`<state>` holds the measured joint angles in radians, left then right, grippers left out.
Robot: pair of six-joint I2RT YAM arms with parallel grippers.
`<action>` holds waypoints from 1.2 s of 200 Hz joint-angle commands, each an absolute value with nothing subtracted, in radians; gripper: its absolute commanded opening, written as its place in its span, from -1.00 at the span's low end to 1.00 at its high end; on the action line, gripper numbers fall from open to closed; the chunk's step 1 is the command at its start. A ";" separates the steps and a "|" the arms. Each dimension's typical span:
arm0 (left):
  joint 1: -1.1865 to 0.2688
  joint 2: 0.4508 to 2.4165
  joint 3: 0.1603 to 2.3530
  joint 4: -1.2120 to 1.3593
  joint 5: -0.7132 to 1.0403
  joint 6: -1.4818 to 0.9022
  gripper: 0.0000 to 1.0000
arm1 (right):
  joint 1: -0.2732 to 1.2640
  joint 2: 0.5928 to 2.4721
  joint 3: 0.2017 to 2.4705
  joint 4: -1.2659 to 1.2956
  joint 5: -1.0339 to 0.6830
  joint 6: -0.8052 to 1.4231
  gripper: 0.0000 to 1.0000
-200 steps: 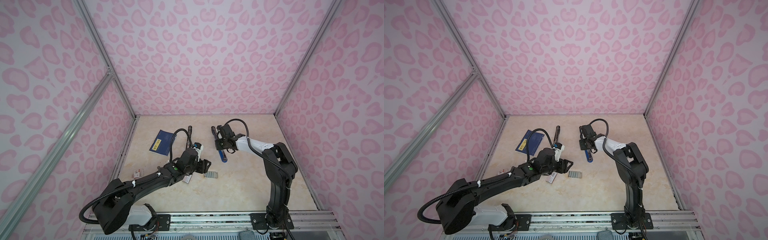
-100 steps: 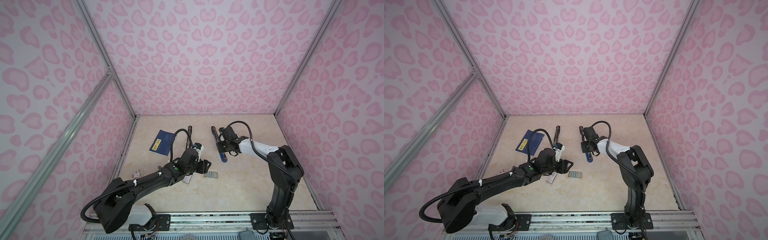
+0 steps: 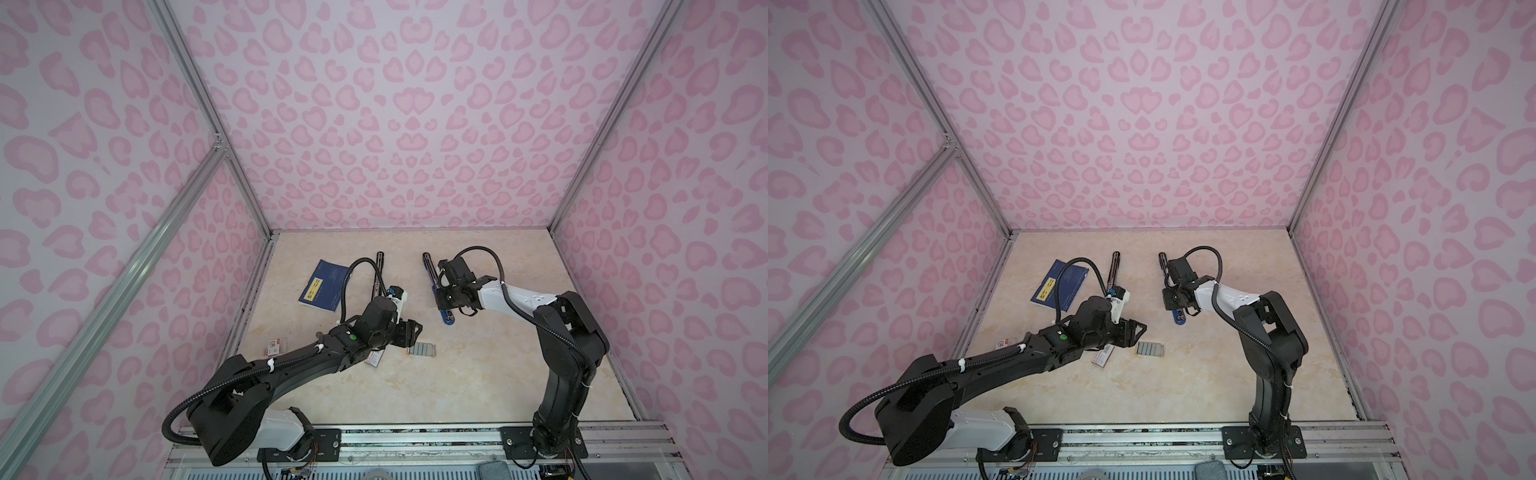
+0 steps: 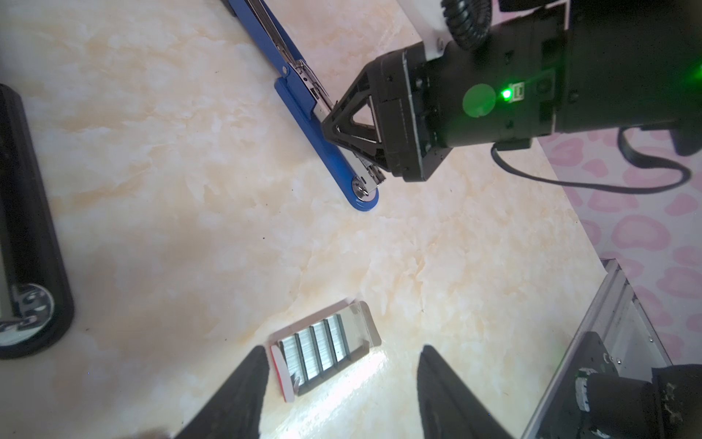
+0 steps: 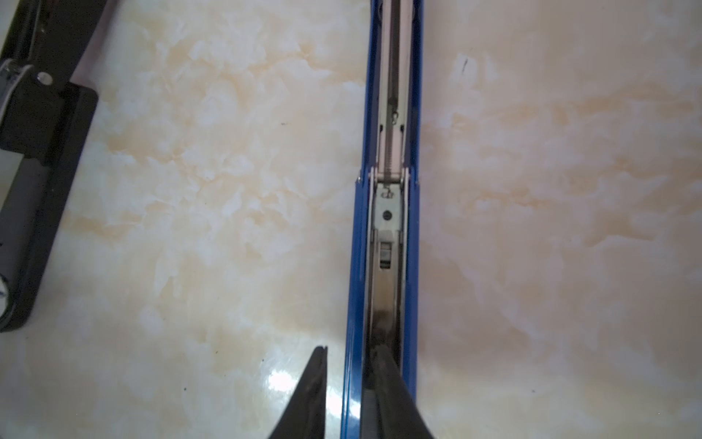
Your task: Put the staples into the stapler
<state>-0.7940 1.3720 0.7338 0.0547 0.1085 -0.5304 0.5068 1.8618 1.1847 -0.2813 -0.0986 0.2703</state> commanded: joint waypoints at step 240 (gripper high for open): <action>-0.795 1.373 0.729 0.086 0.121 -0.541 0.29 | 0.531 1.630 1.014 -0.389 -0.098 0.306 -0.70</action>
<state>-0.7940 1.3724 0.7300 0.0578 0.1158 -0.5346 0.5335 1.6077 1.0119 -0.3840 -0.0868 0.3031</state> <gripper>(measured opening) 0.648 0.161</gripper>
